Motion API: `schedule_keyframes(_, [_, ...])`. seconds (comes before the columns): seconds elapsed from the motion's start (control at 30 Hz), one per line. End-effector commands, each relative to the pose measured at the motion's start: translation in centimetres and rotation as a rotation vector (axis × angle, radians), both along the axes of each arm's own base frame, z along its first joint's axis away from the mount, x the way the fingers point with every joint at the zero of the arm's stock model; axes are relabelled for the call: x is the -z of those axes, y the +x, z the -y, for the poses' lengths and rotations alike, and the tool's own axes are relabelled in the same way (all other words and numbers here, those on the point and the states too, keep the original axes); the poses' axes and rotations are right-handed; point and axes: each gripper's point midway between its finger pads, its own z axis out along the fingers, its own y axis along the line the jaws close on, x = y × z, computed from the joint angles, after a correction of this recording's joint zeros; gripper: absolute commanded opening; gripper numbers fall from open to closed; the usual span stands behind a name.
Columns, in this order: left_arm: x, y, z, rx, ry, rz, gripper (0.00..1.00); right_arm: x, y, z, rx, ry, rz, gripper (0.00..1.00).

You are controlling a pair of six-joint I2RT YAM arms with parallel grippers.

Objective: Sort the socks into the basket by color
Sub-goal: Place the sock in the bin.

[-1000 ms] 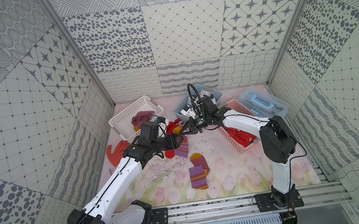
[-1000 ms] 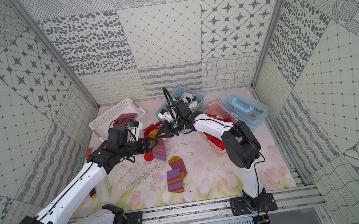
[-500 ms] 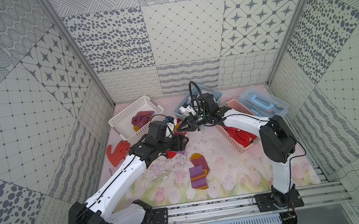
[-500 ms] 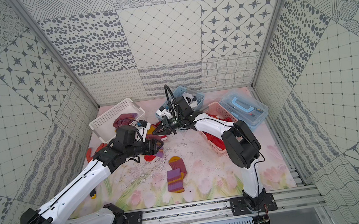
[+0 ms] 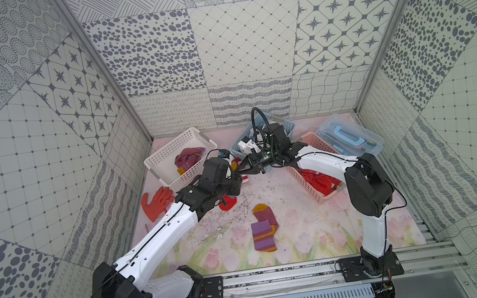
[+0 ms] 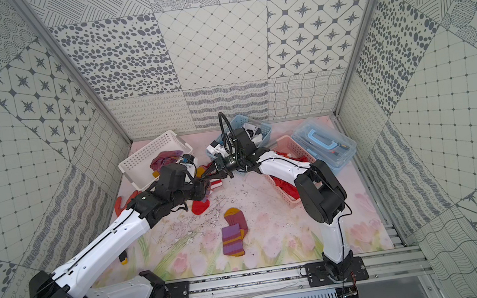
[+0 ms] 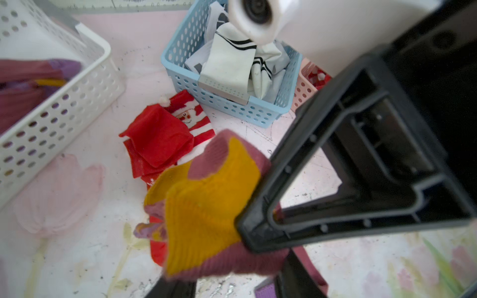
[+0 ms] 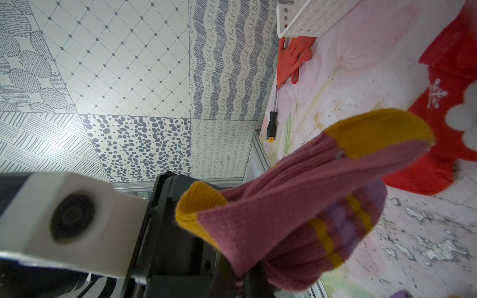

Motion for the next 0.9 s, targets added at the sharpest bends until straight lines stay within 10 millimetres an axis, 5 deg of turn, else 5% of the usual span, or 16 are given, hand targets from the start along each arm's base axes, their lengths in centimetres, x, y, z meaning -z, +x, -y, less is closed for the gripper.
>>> schedule_keyframes(0.0, [-1.9, 1.6, -1.1, -0.077, 0.031, 0.113, 0.2, -2.4, -0.9, 0.3, -0.029, 0.052, 0.035, 0.0])
schedule_keyframes(0.13, [-2.5, 1.4, -0.1, -0.026, -0.01, 0.133, 0.0, -2.7, -0.9, 0.3, -0.031, 0.059, 0.039, 0.0])
schedule_keyframes(0.37, [-3.5, 1.1, 0.4, 0.007, -0.039, 0.147, 0.0, -3.4, -0.7, 0.3, -0.033, 0.075, 0.052, 0.02])
schedule_keyframes(0.4, [-3.7, 1.0, 0.4, 0.008, -0.042, 0.148, 0.0, -3.5, -0.6, 0.3, -0.031, 0.076, 0.055, 0.08])
schedule_keyframes(0.63, [-4.5, 1.1, -0.1, -0.017, -0.036, 0.132, 0.0, -3.7, 0.5, 1.3, 0.006, 0.07, 0.057, 0.95])
schedule_keyframes(0.87, [-5.1, 2.5, -2.5, -0.11, -0.018, 0.063, 0.0, -3.3, 1.4, 4.4, 0.06, 0.023, 0.084, 0.98])
